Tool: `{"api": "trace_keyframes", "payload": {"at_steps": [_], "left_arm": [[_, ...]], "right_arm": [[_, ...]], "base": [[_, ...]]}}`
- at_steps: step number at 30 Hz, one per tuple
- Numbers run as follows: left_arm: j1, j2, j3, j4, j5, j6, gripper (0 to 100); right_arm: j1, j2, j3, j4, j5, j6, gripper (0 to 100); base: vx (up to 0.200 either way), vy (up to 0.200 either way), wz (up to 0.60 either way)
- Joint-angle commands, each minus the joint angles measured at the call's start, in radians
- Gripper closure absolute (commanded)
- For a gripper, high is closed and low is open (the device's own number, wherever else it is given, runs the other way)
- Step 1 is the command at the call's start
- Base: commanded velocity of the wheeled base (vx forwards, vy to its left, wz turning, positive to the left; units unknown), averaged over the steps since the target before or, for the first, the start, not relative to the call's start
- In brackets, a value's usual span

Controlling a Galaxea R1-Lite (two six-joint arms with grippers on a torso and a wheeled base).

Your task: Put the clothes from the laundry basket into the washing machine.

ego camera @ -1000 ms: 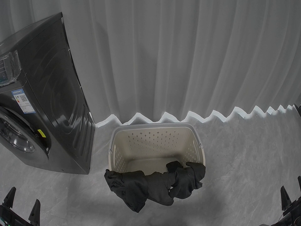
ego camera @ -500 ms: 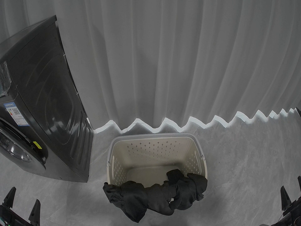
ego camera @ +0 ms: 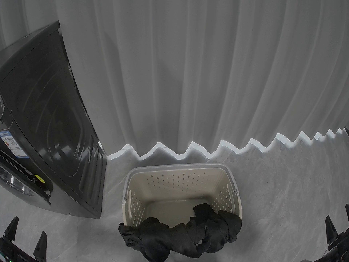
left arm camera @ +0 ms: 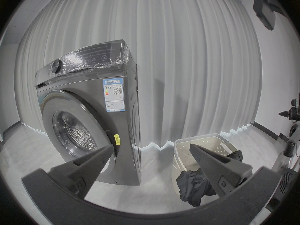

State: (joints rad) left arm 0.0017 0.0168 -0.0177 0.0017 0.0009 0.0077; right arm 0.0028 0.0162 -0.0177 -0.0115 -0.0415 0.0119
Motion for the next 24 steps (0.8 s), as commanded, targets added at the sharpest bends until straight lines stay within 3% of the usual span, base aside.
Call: {"api": "trace_keyframes", "payload": {"at_steps": [1,8,24], "left_arm": [[0.001,-0.017,0.016,0.000,0.001,0.000,0],[0.001,-0.017,0.016,0.000,0.001,0.000,0],[0.001,-0.017,0.016,0.000,0.001,0.000,0]], "right_arm": [[0.000,-0.016,0.018,-0.001,0.000,0.000,0],[0.000,-0.016,0.018,-0.001,0.000,0.000,0],[0.000,-0.016,0.018,-0.001,0.000,0.000,0]], "base": [[0.000,0.000,0.00],[0.171,0.000,0.00],[0.025,0.000,0.00]]}}
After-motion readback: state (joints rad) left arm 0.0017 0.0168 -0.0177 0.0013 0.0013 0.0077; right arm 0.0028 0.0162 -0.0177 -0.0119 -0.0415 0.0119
